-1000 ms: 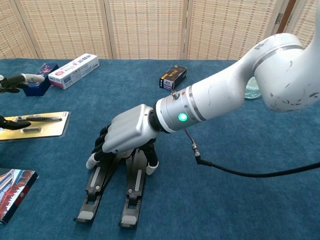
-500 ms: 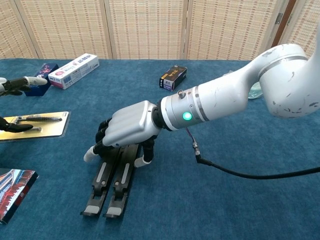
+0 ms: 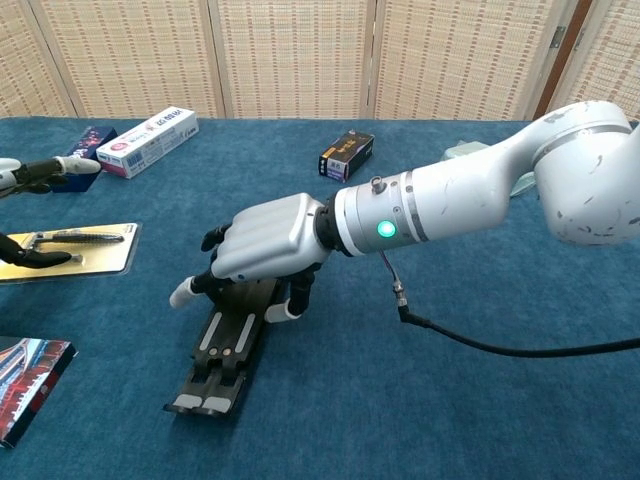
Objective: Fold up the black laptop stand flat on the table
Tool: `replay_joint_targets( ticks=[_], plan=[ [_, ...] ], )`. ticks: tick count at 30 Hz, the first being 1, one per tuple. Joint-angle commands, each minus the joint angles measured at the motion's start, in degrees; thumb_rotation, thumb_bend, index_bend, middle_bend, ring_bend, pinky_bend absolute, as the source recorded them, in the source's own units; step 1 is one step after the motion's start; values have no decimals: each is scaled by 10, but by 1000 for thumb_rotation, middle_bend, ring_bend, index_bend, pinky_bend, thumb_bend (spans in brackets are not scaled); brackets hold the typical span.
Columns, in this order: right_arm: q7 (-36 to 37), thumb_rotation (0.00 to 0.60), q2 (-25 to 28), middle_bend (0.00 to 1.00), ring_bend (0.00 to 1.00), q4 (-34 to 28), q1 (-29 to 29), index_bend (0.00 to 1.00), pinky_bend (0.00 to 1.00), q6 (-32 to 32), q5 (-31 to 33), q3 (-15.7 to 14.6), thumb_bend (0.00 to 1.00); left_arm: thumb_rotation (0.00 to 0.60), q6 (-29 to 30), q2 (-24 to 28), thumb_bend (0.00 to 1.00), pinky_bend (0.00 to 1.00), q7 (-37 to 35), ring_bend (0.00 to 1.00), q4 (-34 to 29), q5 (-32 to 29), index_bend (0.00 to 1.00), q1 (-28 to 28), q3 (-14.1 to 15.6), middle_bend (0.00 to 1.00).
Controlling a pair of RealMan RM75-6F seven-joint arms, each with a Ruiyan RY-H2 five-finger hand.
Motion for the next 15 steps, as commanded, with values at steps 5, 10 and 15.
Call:
replay_joint_targets(
  ticks=[5,10,15],
  plan=[
    [-12,600,6,469,177,-10,-4,16,0,-8,4,0,319,600,1,2,237,0,3,0,-5,1,0,0,0,0],
    [-39,600,20,35,0,-35,-9,0,0,-22,19,9,126,600,2,5,238,0,6,0,-9,0,0,0,-1,0],
    [-76,600,42,0,0,-74,-22,0,0,-27,43,27,66,600,1,8,238,0,10,0,-13,-1,0,-1,-3,0]
  ],
)
